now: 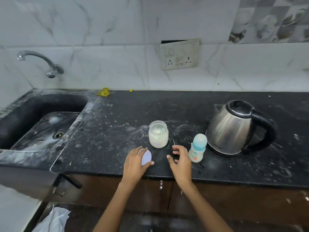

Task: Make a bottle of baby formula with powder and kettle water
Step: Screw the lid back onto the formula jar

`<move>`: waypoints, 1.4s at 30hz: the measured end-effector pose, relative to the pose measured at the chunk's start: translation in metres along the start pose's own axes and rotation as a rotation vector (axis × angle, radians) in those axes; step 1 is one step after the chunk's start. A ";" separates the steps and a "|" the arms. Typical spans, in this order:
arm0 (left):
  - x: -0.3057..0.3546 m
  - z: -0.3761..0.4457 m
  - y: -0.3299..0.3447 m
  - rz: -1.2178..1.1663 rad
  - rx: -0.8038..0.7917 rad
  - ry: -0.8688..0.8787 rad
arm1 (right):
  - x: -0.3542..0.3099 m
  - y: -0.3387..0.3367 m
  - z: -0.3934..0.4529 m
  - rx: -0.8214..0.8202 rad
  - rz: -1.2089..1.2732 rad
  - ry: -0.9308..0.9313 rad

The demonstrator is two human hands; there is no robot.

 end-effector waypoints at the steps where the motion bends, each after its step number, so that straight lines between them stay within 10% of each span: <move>1: -0.006 0.006 0.000 0.035 -0.049 -0.029 | -0.001 0.003 0.004 -0.005 0.003 0.005; 10: -0.029 0.047 0.008 0.167 -0.275 -0.049 | 0.008 0.014 0.026 -0.003 -0.003 0.007; 23: 0.033 0.042 -0.056 -0.715 0.001 0.405 | -0.059 0.026 0.030 -0.472 0.773 0.425; 32: 0.043 0.070 -0.062 -0.689 -0.002 0.425 | -0.083 -0.002 0.068 -0.351 0.425 0.228; 36: 0.020 0.085 -0.049 -0.607 0.024 0.243 | -0.073 -0.006 0.092 -0.242 -0.109 0.095; 42: 0.007 0.104 -0.006 -0.657 -0.034 0.088 | -0.068 0.019 0.120 -0.392 -0.436 0.036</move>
Point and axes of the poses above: each hand's wrist, its own z-axis towards the middle knuckle, its own y-axis out of the palm, x = y × z, the point moved 5 cm from there along z, towards the middle knuckle, and after that the axes turned 7 degrees about -x, right-handed, at the moved point
